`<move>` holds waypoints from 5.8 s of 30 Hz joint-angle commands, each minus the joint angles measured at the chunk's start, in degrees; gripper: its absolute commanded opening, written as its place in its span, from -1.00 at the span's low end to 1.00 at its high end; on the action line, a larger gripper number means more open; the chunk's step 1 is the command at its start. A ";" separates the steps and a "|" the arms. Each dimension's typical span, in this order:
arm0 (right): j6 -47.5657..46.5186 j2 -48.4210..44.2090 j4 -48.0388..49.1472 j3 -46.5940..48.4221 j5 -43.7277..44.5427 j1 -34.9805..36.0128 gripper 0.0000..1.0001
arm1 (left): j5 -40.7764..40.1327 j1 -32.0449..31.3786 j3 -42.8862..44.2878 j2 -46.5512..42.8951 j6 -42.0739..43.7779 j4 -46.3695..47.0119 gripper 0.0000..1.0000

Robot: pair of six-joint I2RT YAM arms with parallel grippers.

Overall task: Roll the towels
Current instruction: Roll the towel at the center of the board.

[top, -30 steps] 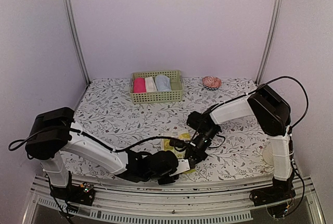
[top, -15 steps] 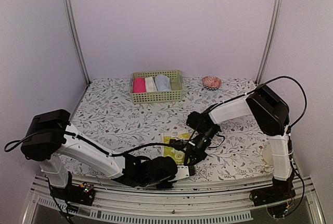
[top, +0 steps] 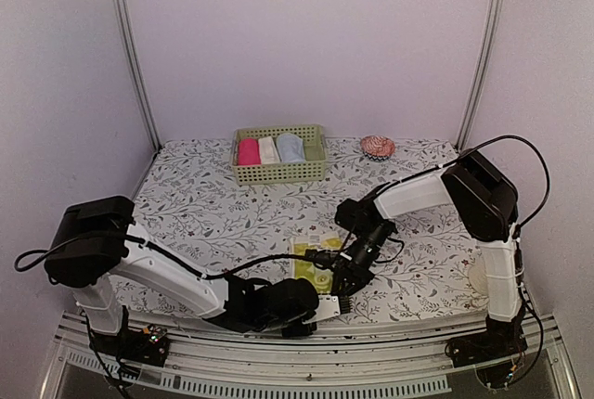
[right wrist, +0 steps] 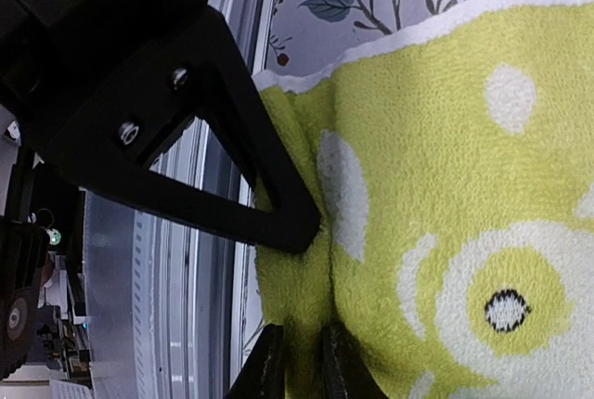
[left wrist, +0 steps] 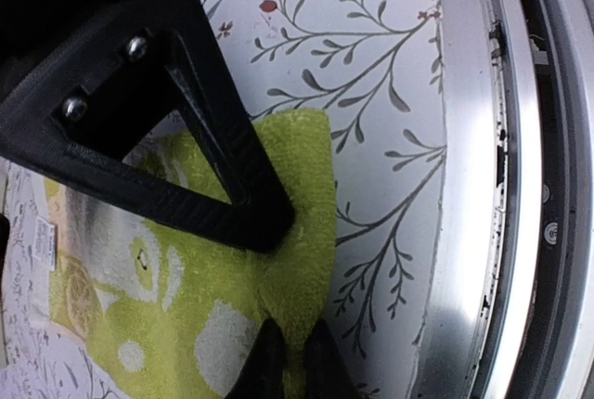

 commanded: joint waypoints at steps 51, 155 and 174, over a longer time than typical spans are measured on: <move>-4.86 -35.96 31.83 -28.17 34.22 11.27 -0.28 | 68.18 25.28 6.80 11.02 -36.66 -1.28 -0.89; -1.87 -28.13 42.07 -23.75 42.87 17.10 -0.27 | 59.71 27.47 3.35 4.99 -27.74 -11.83 -1.00; 1.34 -17.36 25.30 -14.29 27.09 15.24 -0.92 | 45.11 28.00 -5.49 -13.02 -27.72 -9.68 -0.24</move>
